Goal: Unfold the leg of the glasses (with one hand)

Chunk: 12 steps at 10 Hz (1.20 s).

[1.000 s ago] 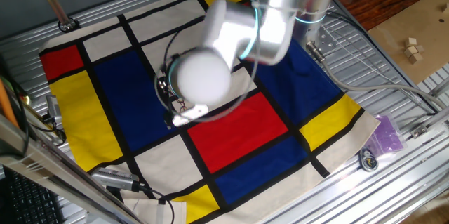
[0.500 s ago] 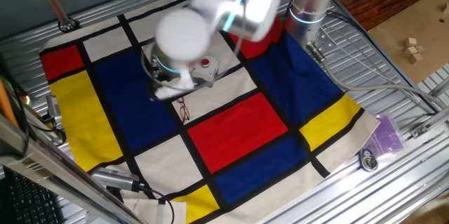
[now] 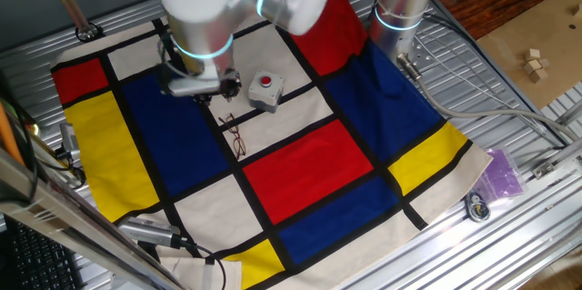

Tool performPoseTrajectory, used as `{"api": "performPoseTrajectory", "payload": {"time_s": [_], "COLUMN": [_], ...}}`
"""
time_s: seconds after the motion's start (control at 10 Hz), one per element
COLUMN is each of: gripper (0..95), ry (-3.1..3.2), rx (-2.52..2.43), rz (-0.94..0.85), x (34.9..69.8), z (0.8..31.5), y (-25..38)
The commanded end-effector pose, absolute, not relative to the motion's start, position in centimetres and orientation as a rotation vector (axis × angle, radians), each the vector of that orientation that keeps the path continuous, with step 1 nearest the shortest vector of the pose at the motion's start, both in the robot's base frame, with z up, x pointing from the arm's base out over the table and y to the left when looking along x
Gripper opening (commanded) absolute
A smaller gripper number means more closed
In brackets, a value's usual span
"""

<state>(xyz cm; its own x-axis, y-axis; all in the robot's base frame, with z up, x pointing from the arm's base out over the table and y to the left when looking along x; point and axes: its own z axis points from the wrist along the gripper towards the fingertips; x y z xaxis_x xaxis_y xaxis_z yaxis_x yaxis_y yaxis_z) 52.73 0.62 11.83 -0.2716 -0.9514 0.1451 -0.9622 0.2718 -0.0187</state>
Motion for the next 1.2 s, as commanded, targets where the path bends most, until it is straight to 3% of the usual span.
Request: {"api": "performPoseTrajectory", "payload": {"time_s": [0.1,1.2], "gripper": [38.0,38.0], "ry": [-2.529,-2.587], "rx": [1.788,1.777], "rz": [0.038,-0.003], "x": [52.7,52.3], "z": [10.6,6.9], "y": [0.1,1.2]}}
